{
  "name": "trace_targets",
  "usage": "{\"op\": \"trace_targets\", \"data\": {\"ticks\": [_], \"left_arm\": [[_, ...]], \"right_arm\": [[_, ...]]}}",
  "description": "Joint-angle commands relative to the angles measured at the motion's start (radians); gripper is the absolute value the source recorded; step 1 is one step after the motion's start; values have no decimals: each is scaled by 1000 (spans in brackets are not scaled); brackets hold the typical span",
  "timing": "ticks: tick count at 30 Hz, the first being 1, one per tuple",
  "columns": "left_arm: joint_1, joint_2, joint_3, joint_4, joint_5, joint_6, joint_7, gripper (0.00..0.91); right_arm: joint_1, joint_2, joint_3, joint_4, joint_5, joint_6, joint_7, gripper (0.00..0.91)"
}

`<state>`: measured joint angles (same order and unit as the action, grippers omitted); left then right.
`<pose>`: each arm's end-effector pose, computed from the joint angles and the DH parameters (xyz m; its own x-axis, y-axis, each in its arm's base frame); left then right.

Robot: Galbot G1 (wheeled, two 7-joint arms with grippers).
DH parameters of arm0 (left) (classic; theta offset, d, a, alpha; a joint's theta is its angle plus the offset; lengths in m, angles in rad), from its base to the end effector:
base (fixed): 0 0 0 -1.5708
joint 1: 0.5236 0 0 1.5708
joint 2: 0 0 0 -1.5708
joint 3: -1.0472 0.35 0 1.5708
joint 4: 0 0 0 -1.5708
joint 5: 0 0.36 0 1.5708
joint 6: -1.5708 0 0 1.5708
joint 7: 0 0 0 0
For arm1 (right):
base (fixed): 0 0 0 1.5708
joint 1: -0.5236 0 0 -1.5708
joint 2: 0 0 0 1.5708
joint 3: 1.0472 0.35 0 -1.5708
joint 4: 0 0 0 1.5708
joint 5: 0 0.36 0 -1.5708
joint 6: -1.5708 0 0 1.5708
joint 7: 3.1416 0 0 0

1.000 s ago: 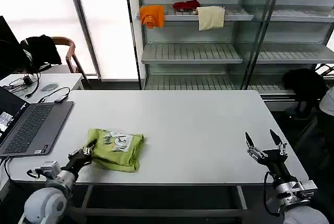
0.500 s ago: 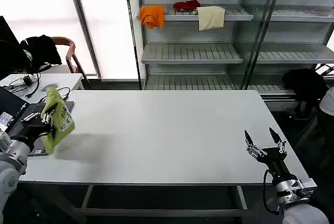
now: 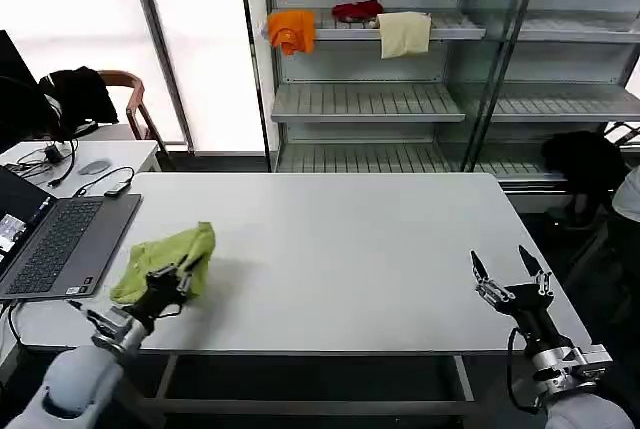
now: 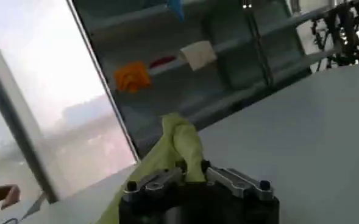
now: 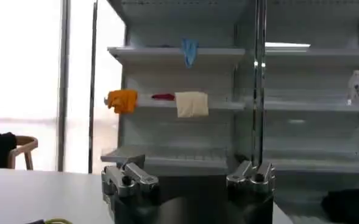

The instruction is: Fold and organize the clothes.

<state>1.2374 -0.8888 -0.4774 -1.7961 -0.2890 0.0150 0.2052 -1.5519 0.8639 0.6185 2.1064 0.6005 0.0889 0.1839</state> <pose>0.3027 0.1573 -0.2818 -0.9267 0.3534 0.1275 0.3756 0.8622 0.3398 0.2178 -0.1303 -0.2430 -0.9931 -0.0937 -0.0703 -0.0906 0.9948 -0.0459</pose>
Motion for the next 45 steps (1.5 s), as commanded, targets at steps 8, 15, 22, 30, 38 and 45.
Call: {"op": "trace_targets", "data": {"ticks": [8,15,22,30,38,45], "left_arm": [[-166,-69,334,-52,62,163,-192,907],[-231,-68,421,-160,134,226,-360,907],[-222,-22,355,-392,105,328,-445,907],[-98,-8,175,-242,143,311,-374,907],[18,-109,60,-280,56,314,-330,907],[128,-144,-91,-401,37,345,-322,907]], "right_arm": [[8,13,-16,2,-7,-2,-1,907],[37,14,-26,19,-12,-42,1,907],[44,4,-24,28,-11,-66,2,907],[115,-9,-66,2,12,-96,-7,907],[484,104,-420,-25,11,-310,23,907],[793,284,-769,-189,91,-455,69,907]]}}
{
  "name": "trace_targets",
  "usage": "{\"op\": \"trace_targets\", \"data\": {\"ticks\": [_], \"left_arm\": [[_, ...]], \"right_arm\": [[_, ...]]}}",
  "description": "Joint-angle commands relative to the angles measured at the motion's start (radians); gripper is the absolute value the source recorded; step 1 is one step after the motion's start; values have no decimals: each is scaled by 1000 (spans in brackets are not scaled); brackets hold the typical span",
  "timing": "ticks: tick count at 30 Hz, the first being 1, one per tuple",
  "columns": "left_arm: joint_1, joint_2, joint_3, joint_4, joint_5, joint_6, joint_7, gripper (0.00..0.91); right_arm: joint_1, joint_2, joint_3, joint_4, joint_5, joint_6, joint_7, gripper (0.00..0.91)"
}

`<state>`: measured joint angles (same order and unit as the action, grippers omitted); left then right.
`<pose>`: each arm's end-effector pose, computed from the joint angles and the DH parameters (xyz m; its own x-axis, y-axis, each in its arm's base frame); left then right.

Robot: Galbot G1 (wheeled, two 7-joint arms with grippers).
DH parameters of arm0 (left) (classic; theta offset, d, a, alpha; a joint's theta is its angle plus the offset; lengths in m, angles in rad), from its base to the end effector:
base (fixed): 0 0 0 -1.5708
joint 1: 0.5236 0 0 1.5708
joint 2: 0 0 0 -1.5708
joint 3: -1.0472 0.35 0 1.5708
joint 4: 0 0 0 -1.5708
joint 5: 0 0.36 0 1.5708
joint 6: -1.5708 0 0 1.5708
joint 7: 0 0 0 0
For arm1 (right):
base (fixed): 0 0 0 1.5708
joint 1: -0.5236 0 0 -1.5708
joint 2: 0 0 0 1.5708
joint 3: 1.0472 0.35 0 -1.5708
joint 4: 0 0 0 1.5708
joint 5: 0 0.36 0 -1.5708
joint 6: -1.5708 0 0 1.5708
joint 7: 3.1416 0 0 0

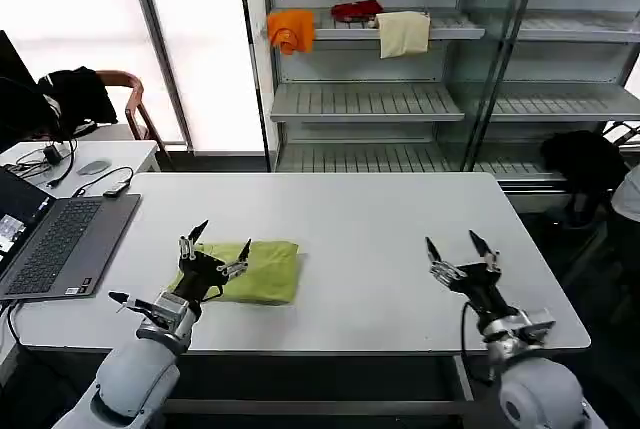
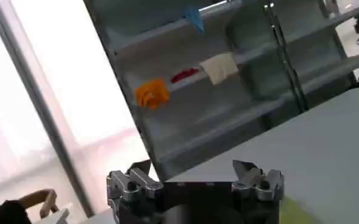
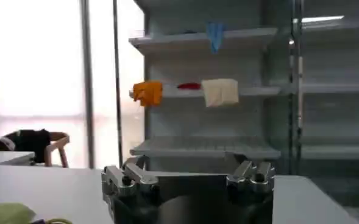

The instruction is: Fold and organize the clothes.

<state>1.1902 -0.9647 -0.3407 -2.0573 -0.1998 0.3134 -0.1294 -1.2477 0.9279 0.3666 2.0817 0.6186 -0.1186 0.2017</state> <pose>0.2837 0.0559 -0.2250 -0.9801 0.1817 0.0796 0.1983 0.9092 0.3661 0.2704 -0.0650 -0.2271 -0.9759 -0.2182 -0.0071 -0.2184 0.9753 0.0333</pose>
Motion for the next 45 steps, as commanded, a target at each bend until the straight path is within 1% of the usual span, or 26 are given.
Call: {"op": "trace_targets", "data": {"ticks": [1,2,5,8,12,15,19,22,24,28,32,39,45], "left_arm": [[183,-70,-243,-144,-56,46,13,907],[202,-72,-262,-152,-65,45,16,907],[235,-81,-292,-174,-78,49,18,907],[238,-87,-297,-202,-82,55,19,907],[224,-93,-283,-215,-82,63,21,907],[217,-98,-271,-209,-78,63,22,907],[216,-98,-265,-203,-77,64,25,907],[213,-98,-263,-198,-77,65,25,907],[212,-97,-264,-196,-77,66,27,907],[216,-98,-266,-194,-77,66,34,907],[212,-103,-260,-193,-75,67,37,907],[214,-108,-248,-192,-61,69,46,907],[217,-111,-239,-193,-50,71,53,907]], "right_arm": [[501,232,-537,-177,73,-249,52,907],[518,265,-572,-227,70,-252,56,907],[541,322,-631,-302,52,-256,57,907],[549,377,-662,-364,55,-274,51,907],[555,417,-655,-434,71,-312,29,907],[555,438,-652,-480,71,-318,22,907],[550,450,-652,-507,65,-316,16,907],[547,473,-640,-555,55,-313,9,907],[541,484,-629,-586,45,-298,8,907],[530,482,-615,-581,40,-269,5,907],[521,456,-608,-536,48,-248,2,907],[496,411,-578,-455,79,-238,10,907],[474,394,-540,-402,111,-230,9,907]]}}
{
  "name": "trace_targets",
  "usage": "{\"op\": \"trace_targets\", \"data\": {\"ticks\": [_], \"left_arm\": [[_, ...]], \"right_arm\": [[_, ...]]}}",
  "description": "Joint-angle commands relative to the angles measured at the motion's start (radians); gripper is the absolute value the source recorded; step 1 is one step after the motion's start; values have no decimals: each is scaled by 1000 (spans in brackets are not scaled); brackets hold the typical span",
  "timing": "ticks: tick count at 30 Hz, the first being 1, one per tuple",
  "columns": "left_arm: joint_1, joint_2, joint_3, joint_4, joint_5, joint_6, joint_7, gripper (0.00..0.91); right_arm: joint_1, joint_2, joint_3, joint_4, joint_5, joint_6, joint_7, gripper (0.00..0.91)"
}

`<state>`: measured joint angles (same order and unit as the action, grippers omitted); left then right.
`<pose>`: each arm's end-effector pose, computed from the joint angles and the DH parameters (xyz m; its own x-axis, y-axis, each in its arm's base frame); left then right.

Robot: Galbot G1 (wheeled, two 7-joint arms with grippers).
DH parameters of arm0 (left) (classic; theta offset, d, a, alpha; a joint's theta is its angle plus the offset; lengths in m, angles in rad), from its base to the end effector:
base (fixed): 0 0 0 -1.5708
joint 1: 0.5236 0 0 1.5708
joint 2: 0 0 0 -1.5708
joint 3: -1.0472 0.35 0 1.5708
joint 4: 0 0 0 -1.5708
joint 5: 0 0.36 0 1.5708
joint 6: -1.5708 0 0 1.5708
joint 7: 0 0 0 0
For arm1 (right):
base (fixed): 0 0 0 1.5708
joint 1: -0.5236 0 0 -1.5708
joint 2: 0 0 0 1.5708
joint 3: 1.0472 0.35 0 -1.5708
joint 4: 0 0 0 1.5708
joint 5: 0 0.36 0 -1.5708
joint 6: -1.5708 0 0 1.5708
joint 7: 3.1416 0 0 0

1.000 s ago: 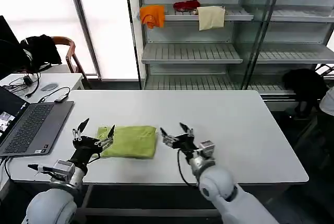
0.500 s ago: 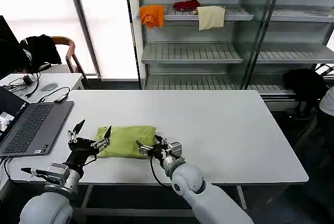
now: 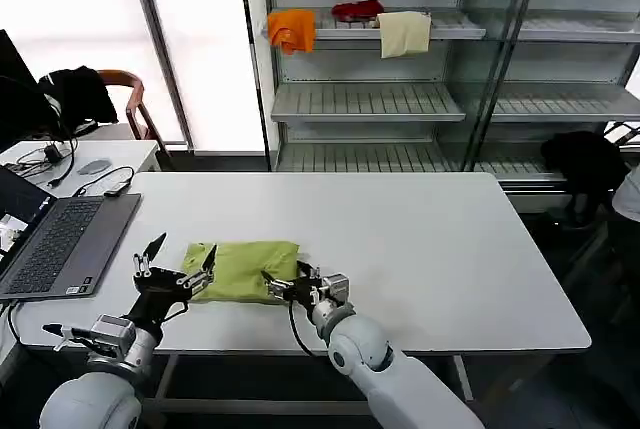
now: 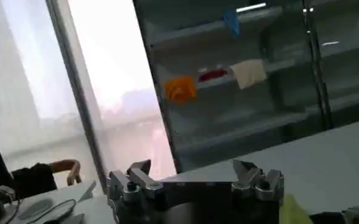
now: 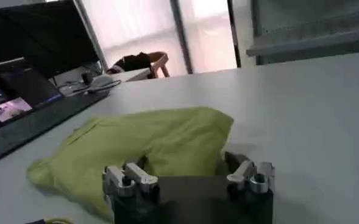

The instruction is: Fold and organize the clothes.

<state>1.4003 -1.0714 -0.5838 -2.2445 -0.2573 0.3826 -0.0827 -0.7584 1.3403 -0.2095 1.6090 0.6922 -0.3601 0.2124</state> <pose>0.2282 0.0749 -0.1928 -0.9920 0.0959 0.0824 0.1136 0.9623 0.2472 0.3651 0.1575 -0.2904 -0.7695 -0.5639 0.3000 -0.5009 0.8242 0.2643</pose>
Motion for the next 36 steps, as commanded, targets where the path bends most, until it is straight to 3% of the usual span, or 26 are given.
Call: {"op": "trace_targets", "data": {"ticks": [1,6,12,18,24,26,27,28,29,36], "left_arm": [[7,-5,5,-6,9,1,7,907],[9,-7,10,-9,13,1,10,907],[15,-7,8,-6,14,-3,13,907],[9,-7,13,-2,15,-2,14,907],[7,-6,18,-2,15,-2,16,907],[8,-7,18,-3,15,-1,16,907],[9,-7,18,-3,15,-2,17,907],[13,-8,17,-4,15,-2,17,907],[14,-8,16,-4,15,-2,17,907],[17,-6,11,-7,14,-3,17,907]], "right_arm": [[-17,-19,41,72,39,11,-1,907],[-21,-8,43,38,36,20,0,897],[-33,-5,60,21,37,26,-8,715],[-35,-2,57,-8,28,32,-12,715],[-20,19,34,-51,8,40,-10,635],[-14,32,28,-58,4,41,-8,282],[-13,34,27,-60,2,41,-7,202],[-11,40,23,-67,-1,41,-5,60],[-11,42,20,-69,-1,41,-5,0],[-12,39,17,-43,-6,45,10,0]]}}
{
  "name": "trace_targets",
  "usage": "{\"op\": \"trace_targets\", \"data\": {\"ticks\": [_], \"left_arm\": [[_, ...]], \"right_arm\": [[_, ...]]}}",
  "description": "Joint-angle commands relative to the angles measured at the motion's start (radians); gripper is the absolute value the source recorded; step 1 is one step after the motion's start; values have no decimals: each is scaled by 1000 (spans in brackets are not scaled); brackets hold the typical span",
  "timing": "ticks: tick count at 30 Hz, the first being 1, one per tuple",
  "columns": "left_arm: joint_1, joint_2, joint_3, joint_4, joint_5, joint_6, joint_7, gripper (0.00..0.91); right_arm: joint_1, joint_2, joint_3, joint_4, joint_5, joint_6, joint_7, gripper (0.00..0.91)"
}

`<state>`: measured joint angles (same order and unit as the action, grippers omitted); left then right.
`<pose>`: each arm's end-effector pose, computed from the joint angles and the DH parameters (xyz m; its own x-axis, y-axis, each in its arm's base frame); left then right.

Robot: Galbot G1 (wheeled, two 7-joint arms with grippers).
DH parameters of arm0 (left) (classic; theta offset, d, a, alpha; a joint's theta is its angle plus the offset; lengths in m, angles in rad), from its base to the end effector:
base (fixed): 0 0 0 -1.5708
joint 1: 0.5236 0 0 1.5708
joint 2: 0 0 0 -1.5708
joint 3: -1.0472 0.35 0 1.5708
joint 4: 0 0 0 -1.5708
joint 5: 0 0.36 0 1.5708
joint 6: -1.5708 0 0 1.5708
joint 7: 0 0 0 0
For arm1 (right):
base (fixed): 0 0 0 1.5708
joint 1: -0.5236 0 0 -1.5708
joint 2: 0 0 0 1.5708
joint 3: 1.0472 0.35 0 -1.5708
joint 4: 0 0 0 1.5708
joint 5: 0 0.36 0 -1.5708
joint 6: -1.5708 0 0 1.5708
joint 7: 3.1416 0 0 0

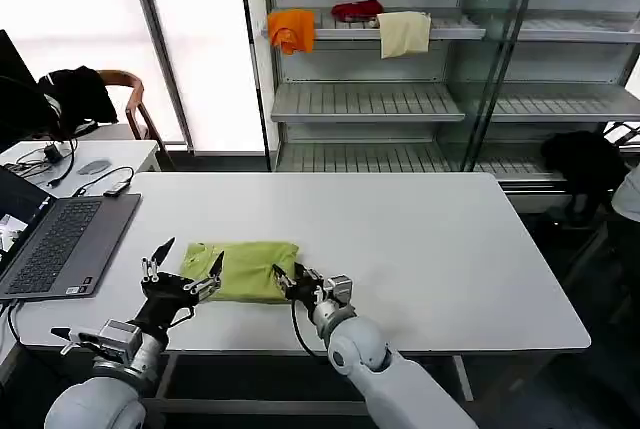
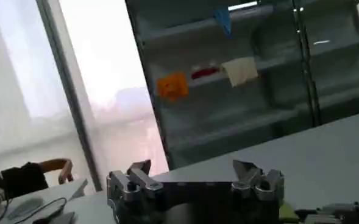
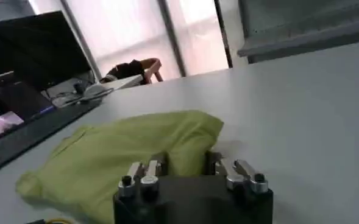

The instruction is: Fold and organize the clothes.

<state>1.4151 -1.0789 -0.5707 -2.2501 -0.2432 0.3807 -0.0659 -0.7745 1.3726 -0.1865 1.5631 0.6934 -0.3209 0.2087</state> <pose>0.2240 0.0701 -0.1967 -0.9881 0.1195 0.0972 0.1401 0.9593 0.2453 0.3685 0.1606 -0.3041 -0.7851 -0.5455 0.2933 -0.4643 0.8318 0.3041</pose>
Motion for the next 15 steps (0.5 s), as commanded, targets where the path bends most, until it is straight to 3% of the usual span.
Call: {"op": "trace_targets", "data": {"ticks": [1,10,15], "left_arm": [[2,1,-1,-1,0,-1,0,907],[4,-5,7,-5,1,-1,-2,907],[13,-4,2,-8,0,-2,-2,907]], "right_arm": [[4,2,-4,20,-8,8,20,0],[9,-91,29,135,-10,8,62,0],[-12,-204,109,205,26,1,54,0]]}}
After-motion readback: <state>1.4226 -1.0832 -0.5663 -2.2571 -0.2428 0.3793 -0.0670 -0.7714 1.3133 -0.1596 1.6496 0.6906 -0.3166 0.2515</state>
